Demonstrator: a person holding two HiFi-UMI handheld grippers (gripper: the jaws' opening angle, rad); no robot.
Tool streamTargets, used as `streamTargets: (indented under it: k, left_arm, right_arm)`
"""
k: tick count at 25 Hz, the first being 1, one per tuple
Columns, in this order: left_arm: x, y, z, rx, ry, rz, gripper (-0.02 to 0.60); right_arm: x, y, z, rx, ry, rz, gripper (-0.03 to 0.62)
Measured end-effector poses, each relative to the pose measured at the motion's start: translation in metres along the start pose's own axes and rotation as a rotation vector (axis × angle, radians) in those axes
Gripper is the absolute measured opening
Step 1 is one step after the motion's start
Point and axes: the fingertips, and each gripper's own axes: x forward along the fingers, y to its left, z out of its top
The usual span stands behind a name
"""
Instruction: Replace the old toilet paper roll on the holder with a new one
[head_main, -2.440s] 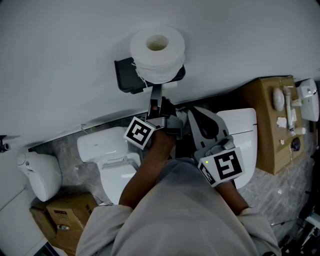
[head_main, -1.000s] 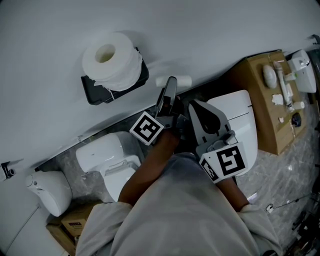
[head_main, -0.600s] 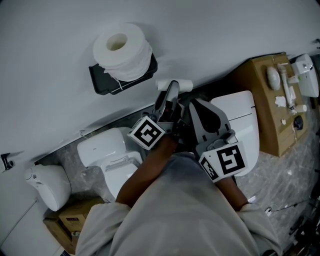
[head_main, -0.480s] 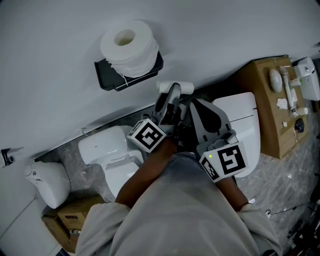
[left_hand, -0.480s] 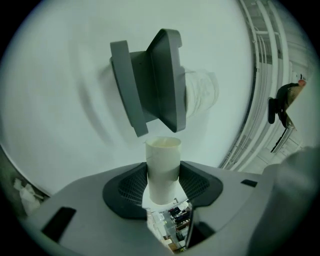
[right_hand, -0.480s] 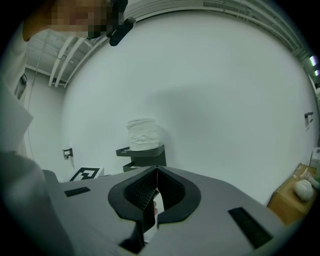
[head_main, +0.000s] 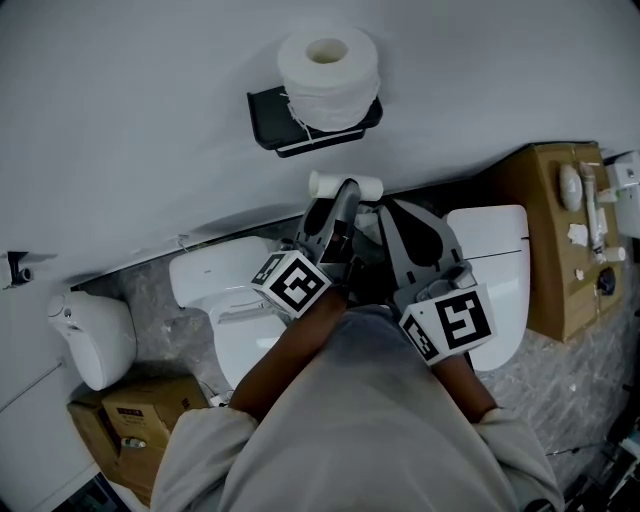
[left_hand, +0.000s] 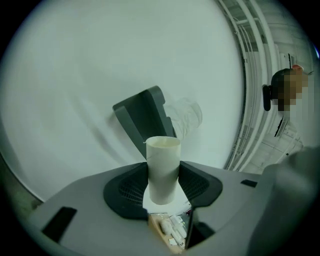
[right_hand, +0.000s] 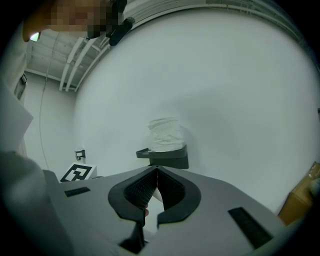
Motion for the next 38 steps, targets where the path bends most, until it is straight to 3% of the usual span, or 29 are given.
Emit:
streamTargets:
  k: [10,15,25,30,32,35,38]
  left_arm:
    - [-0.045,-0.011,0.049,0.201,-0.061,0.046,0.190]
    - [-0.061,-0.021,0.070,0.259,-0.088,0.051,0.187]
    - [-0.058,-0.017,0.076,0.239,-0.087,0.052,0.171]
    - [-0.054,-0.023,0.074,0.242,-0.077,0.010,0.169]
    - [-0.054,-0.028,0.074,0.285,-0.073,0.001,0.170]
    - [-0.054,-0.037,0.072,0.416,-0.068,0.002,0.170]
    - [-0.054,-0.040,0.070,0.442,-0.068,0.000,0.170]
  right_arm:
    - [0.016,0.039,0.002,0.005,-0.020,0.097,0.017]
    - [0.023,0.046,0.003,0.016,-0.029,0.117,0.017]
    - [0.029,0.042,0.003,0.020,-0.027,0.118,0.015]
    - [0.031,0.036,0.002,0.017,-0.020,0.108,0.015]
    - [0.030,0.035,0.003,0.014,-0.019,0.103,0.016]
    - [0.031,0.032,0.004,0.008,-0.016,0.098,0.015]
    - [0.032,0.028,0.008,-0.004,-0.019,0.094,0.015]
